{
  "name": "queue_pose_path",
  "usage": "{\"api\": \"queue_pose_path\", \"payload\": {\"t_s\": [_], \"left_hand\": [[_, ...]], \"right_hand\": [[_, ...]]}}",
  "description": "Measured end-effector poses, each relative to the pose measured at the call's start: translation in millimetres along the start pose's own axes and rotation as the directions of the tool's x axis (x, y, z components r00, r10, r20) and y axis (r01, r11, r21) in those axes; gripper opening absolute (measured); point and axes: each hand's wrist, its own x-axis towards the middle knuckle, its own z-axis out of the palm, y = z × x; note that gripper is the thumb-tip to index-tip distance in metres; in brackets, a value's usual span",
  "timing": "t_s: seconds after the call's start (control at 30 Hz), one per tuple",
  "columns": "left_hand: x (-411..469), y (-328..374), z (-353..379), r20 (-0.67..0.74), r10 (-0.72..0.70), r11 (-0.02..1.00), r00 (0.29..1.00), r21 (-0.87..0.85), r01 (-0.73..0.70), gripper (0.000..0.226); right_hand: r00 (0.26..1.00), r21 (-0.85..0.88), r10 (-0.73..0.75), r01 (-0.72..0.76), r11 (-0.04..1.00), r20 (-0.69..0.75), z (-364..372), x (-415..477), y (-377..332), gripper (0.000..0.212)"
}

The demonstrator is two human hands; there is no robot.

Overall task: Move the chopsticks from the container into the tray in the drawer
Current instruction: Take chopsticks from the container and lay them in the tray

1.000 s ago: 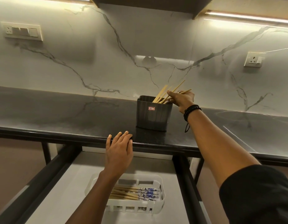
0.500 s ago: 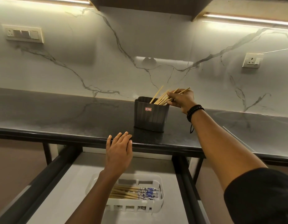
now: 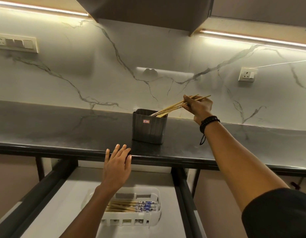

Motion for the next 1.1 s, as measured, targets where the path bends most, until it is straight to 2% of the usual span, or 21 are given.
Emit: {"api": "queue_pose_path", "payload": {"t_s": [0.2, 0.3, 0.4, 0.53, 0.6, 0.67, 0.8, 0.93, 1.0, 1.1], "left_hand": [[-7, 6, -6, -0.045, -0.014, 0.997, 0.999, -0.081, 0.01, 0.047], [-10, 10, -10, -0.084, -0.033, 0.989, 0.996, -0.148, 0.02, 0.034], [-15, 16, -14, -0.089, -0.049, 0.978, 0.995, -0.205, 0.03, 0.033], [-19, 27, -28, -0.058, -0.148, 0.902, 0.987, -0.416, 0.111, 0.034], [-18, 36, -38, 0.002, -0.17, 0.813, 0.986, -0.566, 0.141, 0.035], [-16, 42, -46, 0.123, -0.202, 0.681, 0.972, -0.695, 0.23, 0.043], [-14, 45, -51, 0.314, -0.264, 0.319, 0.912, -0.864, 0.39, 0.055], [-13, 45, -56, 0.374, -0.283, 0.023, 0.883, -0.918, 0.396, 0.038], [-12, 44, -57, 0.384, -0.299, -0.082, 0.874, -0.922, 0.378, 0.033], [-12, 44, -58, 0.398, -0.326, -0.143, 0.858, -0.918, 0.371, 0.025]], "right_hand": [[0.996, 0.262, 0.07, -0.053, 0.964, -0.055, -11, -31, -10, 0.019], [0.994, 0.378, 0.108, -0.086, 0.922, -0.036, -15, -51, -8, 0.018], [0.984, 0.454, 0.179, -0.155, 0.878, -0.01, -19, -72, 1, 0.021], [0.961, 0.48, 0.275, -0.255, 0.84, 0.029, -22, -98, 25, 0.048], [0.941, 0.469, 0.332, -0.32, 0.823, 0.06, -24, -112, 38, 0.052], [0.915, 0.468, 0.394, -0.388, 0.794, 0.09, -27, -126, 51, 0.05], [0.84, 0.441, 0.516, -0.532, 0.723, 0.168, -33, -150, 76, 0.045], [0.789, 0.391, 0.588, -0.606, 0.693, 0.182, -31, -162, 92, 0.039], [0.778, 0.375, 0.599, -0.622, 0.688, 0.192, -29, -165, 96, 0.037], [0.752, 0.362, 0.627, -0.653, 0.665, 0.203, -27, -169, 100, 0.041]]}}
